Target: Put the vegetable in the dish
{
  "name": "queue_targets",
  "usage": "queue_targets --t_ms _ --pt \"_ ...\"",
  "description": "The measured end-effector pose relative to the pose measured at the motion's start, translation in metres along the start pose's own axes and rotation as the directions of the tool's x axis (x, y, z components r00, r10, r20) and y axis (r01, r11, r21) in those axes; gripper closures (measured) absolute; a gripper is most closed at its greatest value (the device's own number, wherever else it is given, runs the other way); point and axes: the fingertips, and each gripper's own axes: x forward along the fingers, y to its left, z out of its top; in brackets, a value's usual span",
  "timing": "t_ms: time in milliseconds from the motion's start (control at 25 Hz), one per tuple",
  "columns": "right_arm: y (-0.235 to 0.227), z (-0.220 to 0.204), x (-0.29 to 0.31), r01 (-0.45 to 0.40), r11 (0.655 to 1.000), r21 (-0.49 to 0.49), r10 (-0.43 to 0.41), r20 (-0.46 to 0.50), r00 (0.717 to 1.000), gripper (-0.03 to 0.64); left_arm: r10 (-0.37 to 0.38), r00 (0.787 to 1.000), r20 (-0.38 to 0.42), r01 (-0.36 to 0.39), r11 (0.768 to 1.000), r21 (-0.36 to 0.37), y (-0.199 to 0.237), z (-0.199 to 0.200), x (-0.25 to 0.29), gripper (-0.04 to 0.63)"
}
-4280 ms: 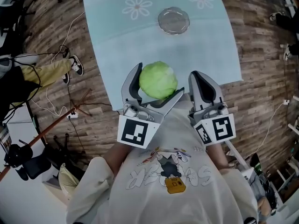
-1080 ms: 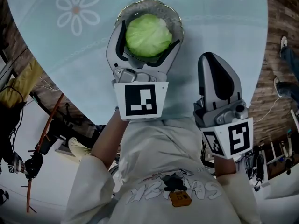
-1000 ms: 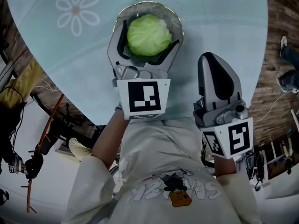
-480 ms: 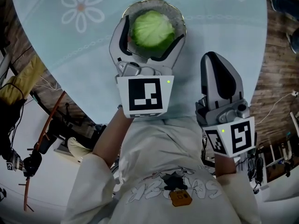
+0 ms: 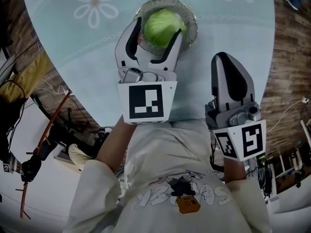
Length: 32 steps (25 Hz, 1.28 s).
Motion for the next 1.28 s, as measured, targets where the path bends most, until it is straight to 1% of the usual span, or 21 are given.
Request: queue_targets --t_ms 40,80,120,200,320,440,480,640,760,960,1040,1160,1200,1280 --pt "0.003 0.001 -0.002 0.000 1.000 -0.004 0.001 0.004 1.000 0.592 0.001 1.000 0.011 -0.001 1.000 -0.001 0.001 0.002 -0.004 0.275" --pt "0.005 0.003 -0.003 -0.001 1.000 -0.008 0.001 0.008 1.000 0.593 0.001 1.000 0.022 -0.001 1.000 -0.003 0.001 0.004 -0.008 0.329" --pt "0.008 0.005 -0.005 -0.001 1.000 -0.014 0.001 0.012 1.000 0.592 0.000 1.000 0.031 0.000 1.000 -0.005 0.001 0.006 -0.011 0.366" --pt "0.013 0.007 -0.007 -0.002 1.000 -0.026 0.002 0.016 1.000 0.592 -0.006 0.999 0.040 0.007 1.000 -0.012 0.001 0.008 -0.018 0.400" --pt "0.022 0.008 -0.010 -0.004 0.999 -0.035 0.005 0.012 1.000 0.594 -0.006 0.999 0.039 0.007 1.000 -0.015 0.003 0.009 -0.028 0.471" --pt "0.033 0.011 -0.013 -0.008 0.999 -0.049 0.009 0.023 1.000 0.594 0.002 0.999 0.046 -0.001 1.000 -0.020 0.007 0.009 -0.039 0.570" --pt "0.036 0.013 -0.014 -0.007 0.998 -0.055 0.009 0.028 1.000 0.592 0.000 0.999 0.048 0.001 1.000 -0.022 0.008 0.010 -0.042 0.588" --pt "0.048 0.014 -0.023 0.003 0.995 -0.096 0.001 0.037 0.999 0.594 -0.035 0.998 0.057 0.036 0.999 -0.022 0.004 0.012 -0.057 0.588" --pt "0.061 0.011 -0.029 0.006 0.990 -0.140 -0.001 0.037 0.999 0.594 -0.038 0.996 0.076 0.039 0.999 -0.019 0.006 0.013 -0.074 0.588" --pt "0.078 0.013 -0.044 0.005 0.986 -0.164 0.005 0.060 0.998 0.594 -0.041 0.994 0.101 0.045 0.998 -0.034 0.006 0.018 -0.102 0.588" --pt "0.090 0.017 -0.052 0.008 0.980 -0.197 0.008 0.083 0.996 0.594 -0.044 0.993 0.113 0.048 0.998 -0.037 0.006 0.021 -0.119 0.588" --pt "0.111 0.021 -0.064 0.043 0.961 -0.272 -0.009 0.125 0.992 0.594 -0.046 0.990 0.133 0.052 0.998 -0.045 0.008 0.022 -0.146 0.588" --pt "0.114 0.023 -0.069 0.052 0.961 -0.273 -0.012 0.145 0.989 0.594 -0.046 0.989 0.140 0.053 0.997 -0.048 0.008 0.023 -0.154 0.589" --pt "0.120 0.027 -0.080 0.047 0.972 -0.228 -0.003 0.188 0.982 0.594 -0.050 0.988 0.148 0.059 0.997 -0.055 0.004 0.023 -0.168 0.588"
